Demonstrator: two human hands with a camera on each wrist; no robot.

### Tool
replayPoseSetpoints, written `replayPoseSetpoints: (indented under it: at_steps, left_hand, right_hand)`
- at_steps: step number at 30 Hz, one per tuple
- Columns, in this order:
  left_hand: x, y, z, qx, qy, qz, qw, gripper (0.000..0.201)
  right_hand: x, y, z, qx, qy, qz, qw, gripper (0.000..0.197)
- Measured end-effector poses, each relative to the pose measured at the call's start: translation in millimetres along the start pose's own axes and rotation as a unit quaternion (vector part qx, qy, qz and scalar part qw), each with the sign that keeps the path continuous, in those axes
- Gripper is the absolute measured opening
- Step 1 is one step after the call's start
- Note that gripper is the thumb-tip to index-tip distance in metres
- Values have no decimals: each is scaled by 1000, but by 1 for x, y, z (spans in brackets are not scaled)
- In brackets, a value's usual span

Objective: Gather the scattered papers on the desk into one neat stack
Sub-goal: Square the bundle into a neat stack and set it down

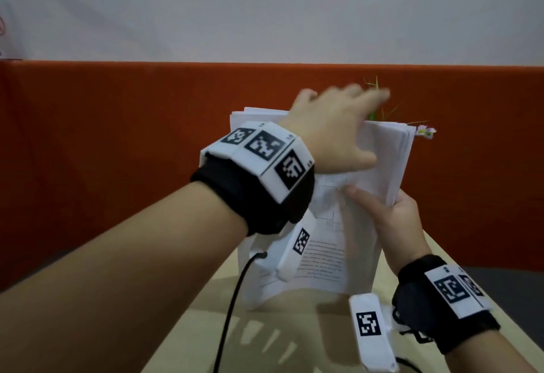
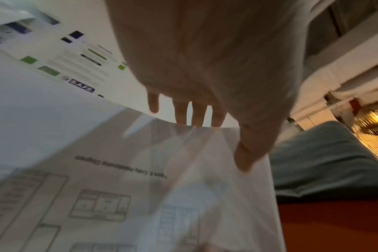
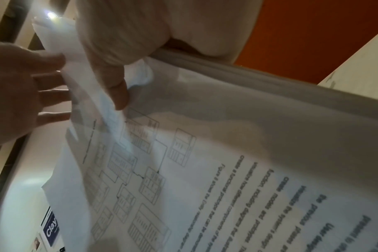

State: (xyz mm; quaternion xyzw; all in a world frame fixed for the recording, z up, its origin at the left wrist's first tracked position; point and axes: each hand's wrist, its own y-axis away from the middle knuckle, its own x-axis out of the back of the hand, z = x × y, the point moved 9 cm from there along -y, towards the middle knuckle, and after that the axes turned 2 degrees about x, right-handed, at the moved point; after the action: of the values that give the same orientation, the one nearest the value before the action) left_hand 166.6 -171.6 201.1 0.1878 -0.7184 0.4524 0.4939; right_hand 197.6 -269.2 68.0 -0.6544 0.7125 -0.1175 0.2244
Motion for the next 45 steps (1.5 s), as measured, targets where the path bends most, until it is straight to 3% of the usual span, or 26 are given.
replayPoseSetpoints:
  at_steps: [2, 5, 7, 9, 11, 13, 16, 17, 19, 24, 27, 29, 31, 33, 36, 38, 41, 45]
  left_hand:
    - [3, -3, -10, 22, -19, 5, 1000, 73]
    - [-5, -4, -22, 60, -16, -26, 998, 24]
    - [7, 1, -39, 100, 24, 20, 994, 20]
    - [26, 14, -70, 145, 88, 104, 980, 17]
    - [34, 35, -103, 182, 200, 174, 947, 37]
    - [27, 57, -125, 213, 327, 220, 894, 43]
    - [-5, 78, -136, 253, 499, 257, 788, 19]
    - [-15, 84, -136, 268, 524, 268, 763, 17]
    - [-31, 95, -138, 286, 538, 282, 741, 15]
    - [-80, 125, -151, 344, 524, 313, 713, 14]
    - [-119, 143, -152, 391, 520, 284, 704, 31]
    - [-134, 146, -152, 411, 509, 263, 709, 27]
    - [-130, 142, -152, 407, 488, 273, 722, 15]
    - [-115, 139, -154, 392, 473, 310, 726, 10]
    - [-116, 142, -157, 388, 521, 332, 684, 20]
    - [-137, 150, -153, 412, 554, 293, 662, 25]
    - [-154, 154, -149, 439, 545, 251, 669, 17]
    - [-136, 147, -157, 414, 529, 296, 679, 26]
  right_hand:
    - [1, 0, -1, 3, 7, 2, 1000, 14]
    - [2, 1, 1, -2, 41, 9, 999, 13]
    - [14, 0, 5, -6, 99, 34, 994, 24]
    - [46, 0, 17, -40, 156, 94, 982, 54]
    - [73, 2, 34, -104, 134, 121, 978, 84]
    - [73, 2, 43, -137, 50, 96, 985, 97]
    - [56, -8, 27, -114, -102, 88, 984, 73]
    - [50, -12, 16, -83, -80, 82, 990, 55]
    - [47, -14, -4, -19, 35, 95, 995, 26]
    - [48, 0, -3, 42, 137, 117, 983, 22]
    - [46, 8, 13, 14, 160, 113, 981, 20]
    - [40, 10, 21, -14, 164, 101, 981, 10]
    - [36, 10, 17, -20, 160, 106, 981, 7]
    - [37, 7, 5, 9, 143, 134, 980, 15]
    - [45, 8, -4, 27, 127, 169, 977, 12]
    - [42, 14, 12, -16, 127, 149, 981, 10]
    - [32, 21, 29, -81, 119, 120, 982, 15]
    - [40, 10, 6, -17, 101, 157, 982, 15]
